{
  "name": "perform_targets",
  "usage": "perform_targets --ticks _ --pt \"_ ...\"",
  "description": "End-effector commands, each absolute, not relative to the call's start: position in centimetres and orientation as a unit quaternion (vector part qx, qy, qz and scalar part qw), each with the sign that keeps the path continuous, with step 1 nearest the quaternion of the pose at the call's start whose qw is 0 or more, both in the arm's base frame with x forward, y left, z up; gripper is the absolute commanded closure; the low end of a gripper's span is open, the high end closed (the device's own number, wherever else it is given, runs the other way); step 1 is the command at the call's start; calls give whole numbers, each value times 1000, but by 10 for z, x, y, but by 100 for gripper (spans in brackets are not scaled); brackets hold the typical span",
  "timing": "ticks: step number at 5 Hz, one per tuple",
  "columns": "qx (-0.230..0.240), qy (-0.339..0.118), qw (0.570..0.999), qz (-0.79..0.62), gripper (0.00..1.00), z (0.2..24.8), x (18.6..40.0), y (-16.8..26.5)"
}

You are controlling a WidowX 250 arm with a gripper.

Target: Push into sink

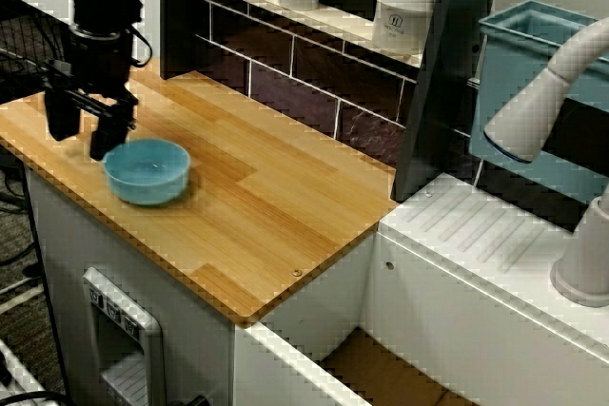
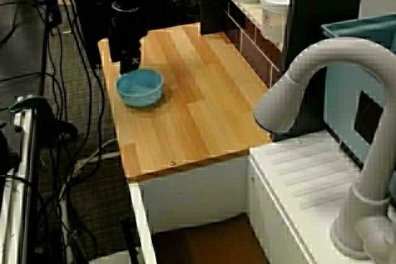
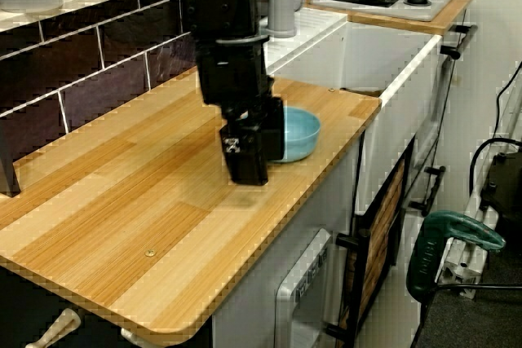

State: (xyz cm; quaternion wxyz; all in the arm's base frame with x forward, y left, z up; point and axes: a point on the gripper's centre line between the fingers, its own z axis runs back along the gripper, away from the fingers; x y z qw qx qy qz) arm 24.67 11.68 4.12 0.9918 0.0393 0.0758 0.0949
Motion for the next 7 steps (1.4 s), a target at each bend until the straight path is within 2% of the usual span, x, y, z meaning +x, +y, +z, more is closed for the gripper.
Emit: perform_targets --ticks 1,2,3,4,5,7 --pt "16 57 998 17 0 78 246 48" --pt "16 54 998 -5 0 82 238 19" --pt "17 54 998 6 0 80 233 22" --pt "14 42 999 16 0 88 227 36" --pt "-1 45 999 23 0 89 228 43" --pt "5 46 999 21 0 86 245 32"
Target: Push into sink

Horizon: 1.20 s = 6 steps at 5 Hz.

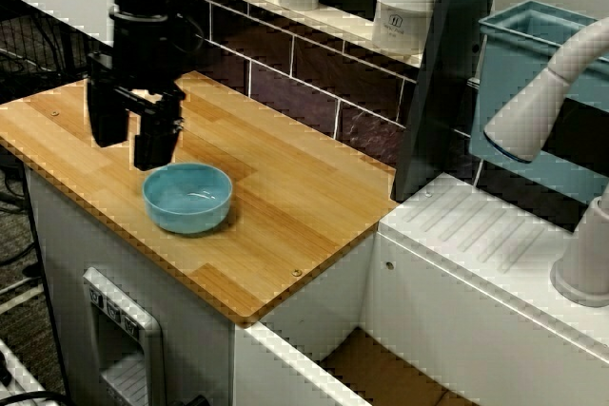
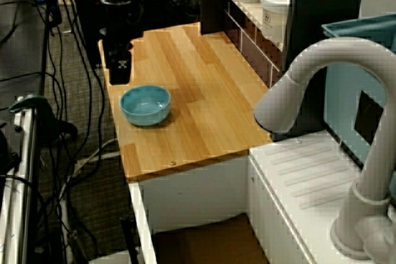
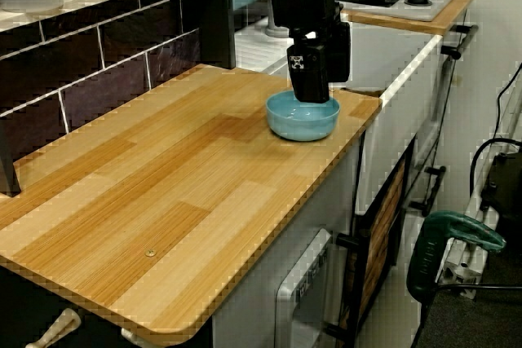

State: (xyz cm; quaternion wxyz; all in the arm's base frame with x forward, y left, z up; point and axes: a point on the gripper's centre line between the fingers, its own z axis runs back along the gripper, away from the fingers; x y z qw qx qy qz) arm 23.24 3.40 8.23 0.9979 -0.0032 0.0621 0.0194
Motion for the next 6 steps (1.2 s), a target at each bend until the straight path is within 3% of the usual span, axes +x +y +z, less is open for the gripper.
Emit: perform_targets --ticks 1,4,6 --pt "11 49 998 30 0 77 260 28" --pt "39 73 996 16 0 44 275 4" --pt "3 89 995 -39 0 38 268 -61"
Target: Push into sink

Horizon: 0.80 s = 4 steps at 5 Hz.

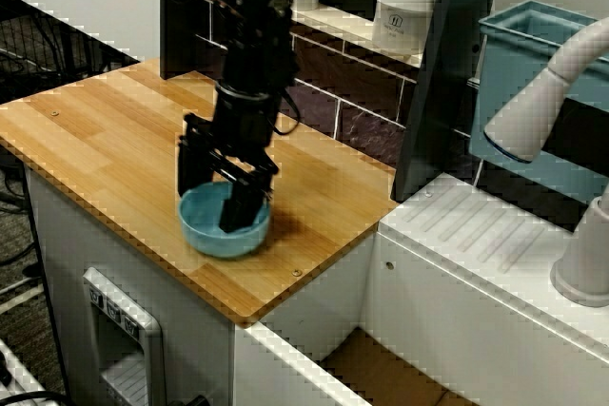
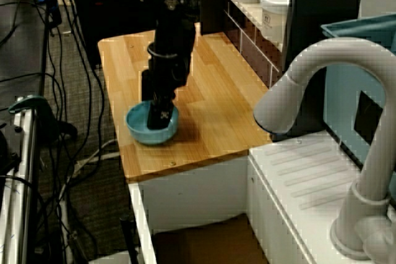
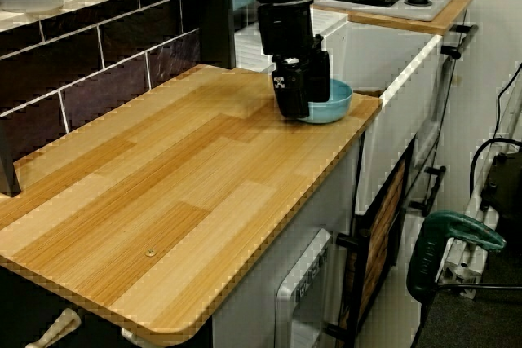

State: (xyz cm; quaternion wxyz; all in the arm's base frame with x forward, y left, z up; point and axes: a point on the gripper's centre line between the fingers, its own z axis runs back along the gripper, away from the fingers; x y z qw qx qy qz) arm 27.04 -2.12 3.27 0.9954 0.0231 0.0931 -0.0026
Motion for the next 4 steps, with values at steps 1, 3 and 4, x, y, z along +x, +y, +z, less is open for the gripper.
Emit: perform_targets --ticks 1,3,4 --pt "-18 88 994 -68 0 46 269 -99" --pt "-35 76 992 -92 0 60 273 -136" --pt "-13 63 994 -87 0 63 270 -140"
